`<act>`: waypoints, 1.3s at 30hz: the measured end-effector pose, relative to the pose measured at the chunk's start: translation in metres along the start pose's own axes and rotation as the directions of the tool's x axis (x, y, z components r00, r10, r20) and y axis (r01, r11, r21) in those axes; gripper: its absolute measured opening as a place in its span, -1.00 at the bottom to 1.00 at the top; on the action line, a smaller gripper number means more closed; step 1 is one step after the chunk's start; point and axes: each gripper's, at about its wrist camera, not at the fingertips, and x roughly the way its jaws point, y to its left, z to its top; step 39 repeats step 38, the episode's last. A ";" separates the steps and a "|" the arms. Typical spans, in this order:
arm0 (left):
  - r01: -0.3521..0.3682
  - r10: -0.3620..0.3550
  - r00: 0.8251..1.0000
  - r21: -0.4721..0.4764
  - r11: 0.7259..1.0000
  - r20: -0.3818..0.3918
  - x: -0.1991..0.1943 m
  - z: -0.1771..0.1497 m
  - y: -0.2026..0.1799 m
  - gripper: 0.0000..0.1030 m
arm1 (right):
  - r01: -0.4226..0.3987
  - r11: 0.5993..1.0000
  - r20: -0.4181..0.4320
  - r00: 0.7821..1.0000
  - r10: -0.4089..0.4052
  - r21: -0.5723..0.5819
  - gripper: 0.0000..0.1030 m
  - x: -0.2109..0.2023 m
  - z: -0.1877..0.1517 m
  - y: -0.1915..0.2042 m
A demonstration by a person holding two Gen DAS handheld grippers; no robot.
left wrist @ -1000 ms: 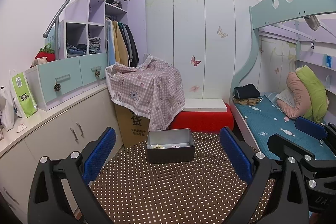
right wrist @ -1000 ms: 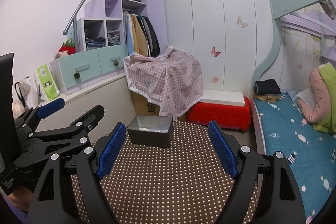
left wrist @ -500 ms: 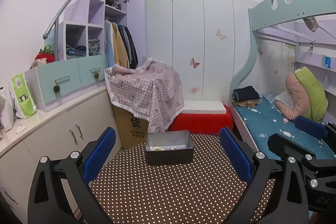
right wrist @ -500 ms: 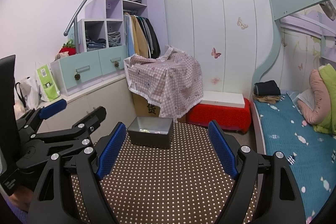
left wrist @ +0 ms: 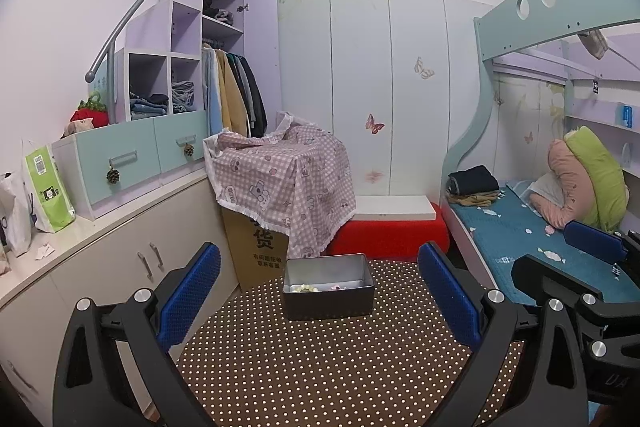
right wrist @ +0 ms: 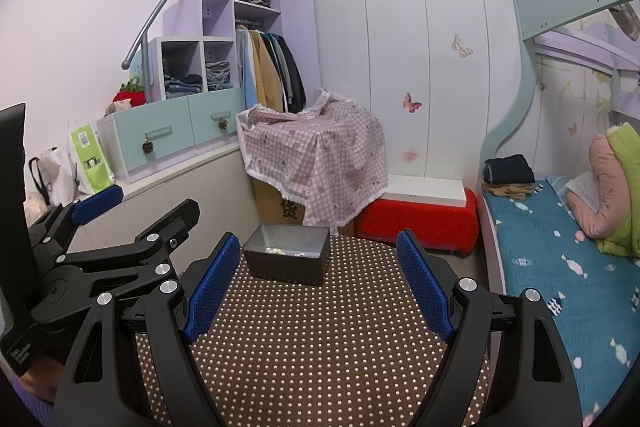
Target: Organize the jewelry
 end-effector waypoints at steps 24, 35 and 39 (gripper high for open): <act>0.005 -0.005 1.000 -0.002 1.000 -0.002 -0.001 0.004 0.001 0.87 | -0.001 1.000 0.003 1.000 0.001 0.000 0.52 -0.001 0.002 0.000; 0.009 -0.009 1.000 0.001 1.000 -0.010 0.001 0.006 -0.001 0.87 | 0.000 1.000 0.002 1.000 0.000 0.004 0.52 -0.002 0.004 -0.001; 0.009 -0.009 1.000 0.001 1.000 -0.010 0.001 0.006 -0.001 0.87 | 0.003 1.000 0.002 1.000 -0.003 0.002 0.52 -0.002 0.004 -0.001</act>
